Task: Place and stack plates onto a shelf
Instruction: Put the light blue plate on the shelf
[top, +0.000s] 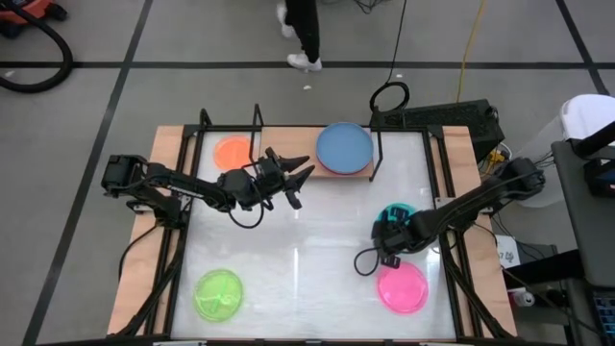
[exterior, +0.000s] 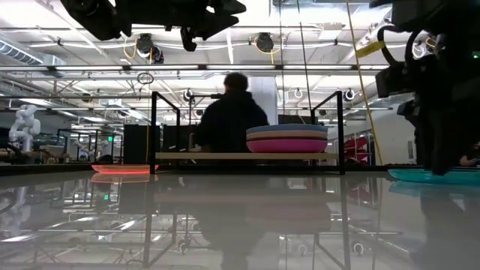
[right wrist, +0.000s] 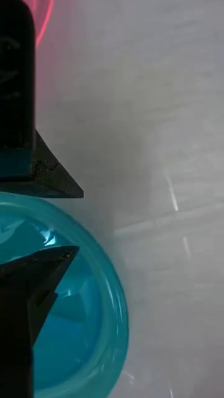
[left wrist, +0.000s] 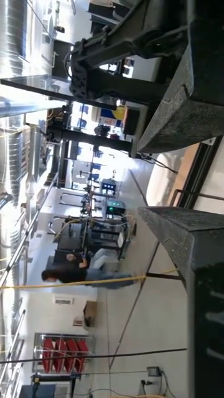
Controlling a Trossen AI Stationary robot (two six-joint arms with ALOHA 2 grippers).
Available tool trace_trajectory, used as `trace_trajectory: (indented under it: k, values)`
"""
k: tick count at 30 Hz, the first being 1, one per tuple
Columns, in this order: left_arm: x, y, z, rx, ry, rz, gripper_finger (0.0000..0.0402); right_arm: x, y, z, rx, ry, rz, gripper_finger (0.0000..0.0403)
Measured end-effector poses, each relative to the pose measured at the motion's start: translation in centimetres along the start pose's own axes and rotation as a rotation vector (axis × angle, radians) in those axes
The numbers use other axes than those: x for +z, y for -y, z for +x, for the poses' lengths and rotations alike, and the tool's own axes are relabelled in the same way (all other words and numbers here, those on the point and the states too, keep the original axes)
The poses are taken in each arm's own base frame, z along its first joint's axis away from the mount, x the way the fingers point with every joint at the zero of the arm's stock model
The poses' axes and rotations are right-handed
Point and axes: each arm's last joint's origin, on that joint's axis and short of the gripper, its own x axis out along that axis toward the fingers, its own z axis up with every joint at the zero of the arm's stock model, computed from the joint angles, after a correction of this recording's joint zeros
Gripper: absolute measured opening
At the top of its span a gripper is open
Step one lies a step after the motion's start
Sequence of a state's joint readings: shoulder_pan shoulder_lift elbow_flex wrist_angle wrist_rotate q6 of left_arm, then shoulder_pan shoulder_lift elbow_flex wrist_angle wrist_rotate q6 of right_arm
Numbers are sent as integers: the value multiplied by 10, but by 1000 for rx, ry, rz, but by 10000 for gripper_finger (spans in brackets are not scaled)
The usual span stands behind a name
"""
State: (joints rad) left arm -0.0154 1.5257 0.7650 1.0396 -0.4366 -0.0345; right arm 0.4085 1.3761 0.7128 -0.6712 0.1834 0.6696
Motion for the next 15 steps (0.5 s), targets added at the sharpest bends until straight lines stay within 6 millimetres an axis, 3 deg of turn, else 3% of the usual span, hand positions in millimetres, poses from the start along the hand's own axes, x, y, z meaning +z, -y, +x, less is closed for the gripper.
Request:
trace_trajectory:
  k: [10,15]
  values:
    - [-1,0,0,0,-5,3,154,-2,-1,16,-94,-70,32,112]
    - [-1,0,0,0,-12,5,154,-2,-1,16,-90,-71,27,64]
